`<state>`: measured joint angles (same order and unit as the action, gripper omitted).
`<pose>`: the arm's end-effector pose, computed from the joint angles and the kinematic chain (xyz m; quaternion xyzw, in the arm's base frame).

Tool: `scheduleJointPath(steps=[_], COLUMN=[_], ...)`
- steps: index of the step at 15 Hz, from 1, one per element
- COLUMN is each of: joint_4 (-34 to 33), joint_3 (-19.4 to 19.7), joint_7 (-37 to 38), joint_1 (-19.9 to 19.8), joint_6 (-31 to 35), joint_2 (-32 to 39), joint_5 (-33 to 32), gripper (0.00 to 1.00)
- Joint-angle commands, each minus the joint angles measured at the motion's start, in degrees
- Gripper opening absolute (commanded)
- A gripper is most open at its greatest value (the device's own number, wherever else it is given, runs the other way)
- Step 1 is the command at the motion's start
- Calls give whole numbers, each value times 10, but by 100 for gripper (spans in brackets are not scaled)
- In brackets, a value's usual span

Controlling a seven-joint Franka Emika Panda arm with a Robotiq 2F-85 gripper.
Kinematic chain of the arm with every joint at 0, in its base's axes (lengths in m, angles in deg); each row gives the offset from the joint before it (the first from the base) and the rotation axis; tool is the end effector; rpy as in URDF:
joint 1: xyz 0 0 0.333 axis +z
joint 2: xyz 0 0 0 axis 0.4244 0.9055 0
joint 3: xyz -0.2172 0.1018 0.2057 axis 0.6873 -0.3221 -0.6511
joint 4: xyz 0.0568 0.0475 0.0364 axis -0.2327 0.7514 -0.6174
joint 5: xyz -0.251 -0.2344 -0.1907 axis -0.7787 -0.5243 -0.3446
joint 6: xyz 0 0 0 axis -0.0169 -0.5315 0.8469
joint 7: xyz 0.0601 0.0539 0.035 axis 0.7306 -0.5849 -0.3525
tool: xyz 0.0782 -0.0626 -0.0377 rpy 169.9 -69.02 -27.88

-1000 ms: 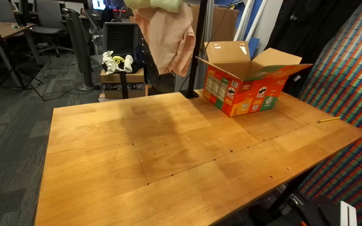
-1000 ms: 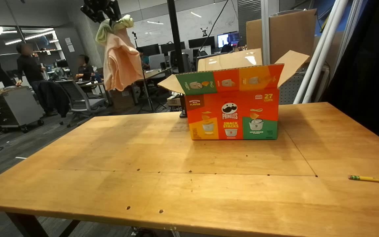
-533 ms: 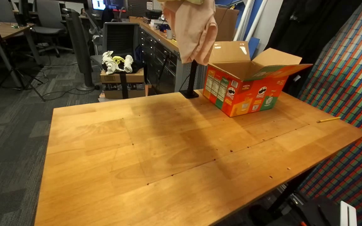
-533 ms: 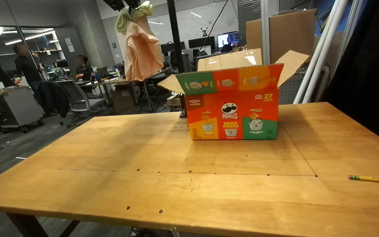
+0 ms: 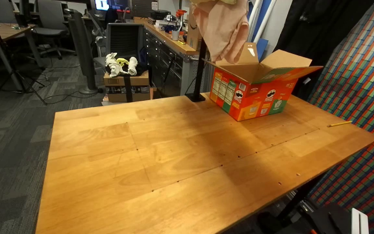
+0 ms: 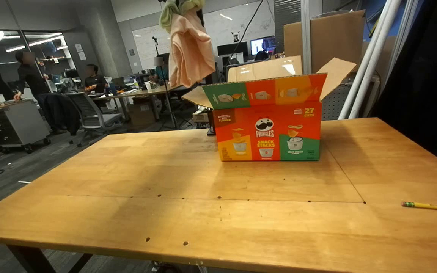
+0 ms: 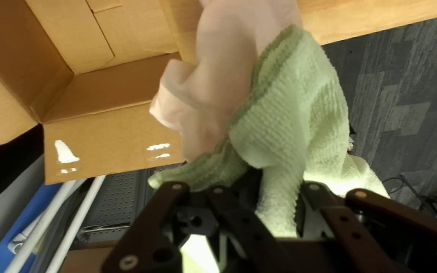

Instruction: Pick up the clothes from the table and put them in the box.

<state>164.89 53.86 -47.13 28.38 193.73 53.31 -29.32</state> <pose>0.6071 0.0336 0.6853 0.9723 -0.0766 0.2201 0.0177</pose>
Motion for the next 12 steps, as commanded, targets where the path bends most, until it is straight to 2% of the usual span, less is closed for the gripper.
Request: scheduleJointPath(steps=[1, 8, 12], joint_4=[18, 64, 91], joint_3=[16, 51, 56], joint_7=[9, 2, -4], joint_1=[-17, -48, -69], joint_6=[0, 10, 15], joint_2=[-28, -57, -63], joint_5=[6, 13, 25], gripper=[4, 4, 4])
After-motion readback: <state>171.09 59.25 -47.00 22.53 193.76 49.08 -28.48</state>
